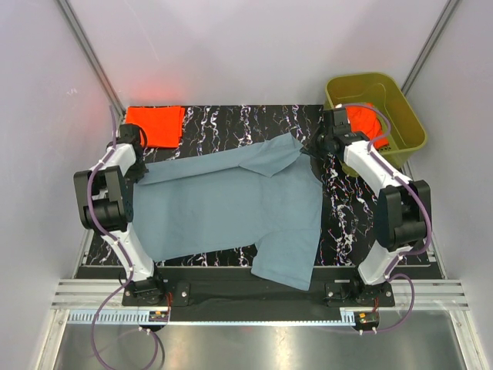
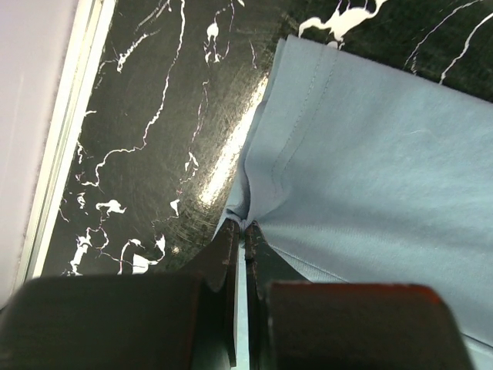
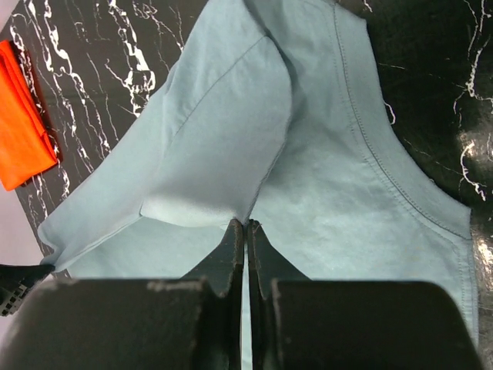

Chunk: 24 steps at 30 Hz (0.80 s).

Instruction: Fold and stack the t-shirts

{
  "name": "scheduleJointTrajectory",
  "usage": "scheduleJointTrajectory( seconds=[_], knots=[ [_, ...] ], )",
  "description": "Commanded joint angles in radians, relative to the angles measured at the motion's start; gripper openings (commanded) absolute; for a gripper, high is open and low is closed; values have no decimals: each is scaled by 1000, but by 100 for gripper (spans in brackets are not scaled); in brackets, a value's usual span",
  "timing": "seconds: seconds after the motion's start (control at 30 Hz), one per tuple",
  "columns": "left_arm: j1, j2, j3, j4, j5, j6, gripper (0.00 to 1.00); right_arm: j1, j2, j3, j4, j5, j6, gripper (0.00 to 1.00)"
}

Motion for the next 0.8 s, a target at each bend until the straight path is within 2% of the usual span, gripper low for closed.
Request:
scheduleJointTrajectory(
  seconds=[0.0, 0.37, 0.7, 0.73, 0.77],
  knots=[
    [8, 10, 9, 8, -38, 5, 0, 9, -52, -10, 6, 37, 26, 0],
    [11, 10, 12, 0, -43, 8, 0, 9, -95, -66, -25, 48, 57, 0],
    [11, 7, -5, -14, -49, -3, 0, 17, -57, -100, -65, 23, 20, 0],
    [11, -4, -14, -26, -64, -9, 2, 24, -57, -78, -117, 38, 9, 1],
    [9, -25, -20, -40, -77, -36, 10, 47, -66, -77, -185, 45, -27, 10]
  ],
)
